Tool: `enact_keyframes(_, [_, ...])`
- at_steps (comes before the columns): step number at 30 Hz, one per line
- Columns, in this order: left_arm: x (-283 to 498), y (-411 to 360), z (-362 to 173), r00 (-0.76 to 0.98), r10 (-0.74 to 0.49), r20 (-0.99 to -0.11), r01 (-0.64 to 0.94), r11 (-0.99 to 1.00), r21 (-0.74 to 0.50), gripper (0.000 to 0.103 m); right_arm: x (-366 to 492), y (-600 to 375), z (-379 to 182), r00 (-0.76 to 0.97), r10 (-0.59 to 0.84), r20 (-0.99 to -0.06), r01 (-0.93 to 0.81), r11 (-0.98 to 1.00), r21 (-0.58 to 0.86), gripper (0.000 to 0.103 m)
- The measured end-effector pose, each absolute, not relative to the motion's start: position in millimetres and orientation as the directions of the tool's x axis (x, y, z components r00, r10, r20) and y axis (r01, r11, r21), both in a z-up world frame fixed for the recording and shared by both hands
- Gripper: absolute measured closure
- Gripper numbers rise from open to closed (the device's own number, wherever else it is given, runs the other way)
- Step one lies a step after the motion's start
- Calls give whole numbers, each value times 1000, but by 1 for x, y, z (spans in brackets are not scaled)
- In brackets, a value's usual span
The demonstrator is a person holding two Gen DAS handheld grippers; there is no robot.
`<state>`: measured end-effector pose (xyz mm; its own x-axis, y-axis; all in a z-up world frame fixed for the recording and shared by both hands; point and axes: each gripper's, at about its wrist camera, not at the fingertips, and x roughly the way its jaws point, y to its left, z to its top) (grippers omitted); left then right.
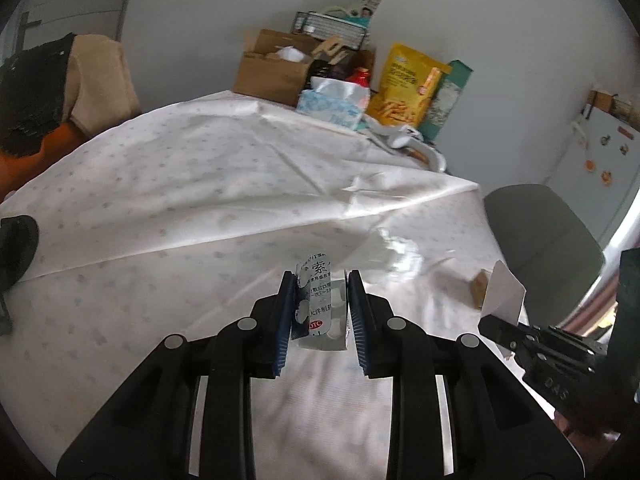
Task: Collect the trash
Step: 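Grasp the red-and-white wrapper with the right tool, then carry the carton and wrapper in both tools over the cream bucket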
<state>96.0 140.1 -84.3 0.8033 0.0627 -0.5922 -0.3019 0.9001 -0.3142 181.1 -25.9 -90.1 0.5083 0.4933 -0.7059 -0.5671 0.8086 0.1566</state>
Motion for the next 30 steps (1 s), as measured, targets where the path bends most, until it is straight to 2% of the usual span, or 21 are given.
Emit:
enact_keyframes(7, [104, 98, -75, 817, -6, -577, -214, 926, -313, 76, 158, -65, -73, 559, 501, -661, -529, 829, 181, 97])
enact_keyframes(16, [116, 34, -70, 813, -96, -574, -100, 948, -301, 76, 150, -131, -75, 609, 451, -653, -432, 879, 205, 97])
enact_keyframes(30, [154, -93, -65, 768, -281, -576, 150, 953, -265, 76, 152, -272, -84, 702, 217, -678, -116, 975, 192, 97])
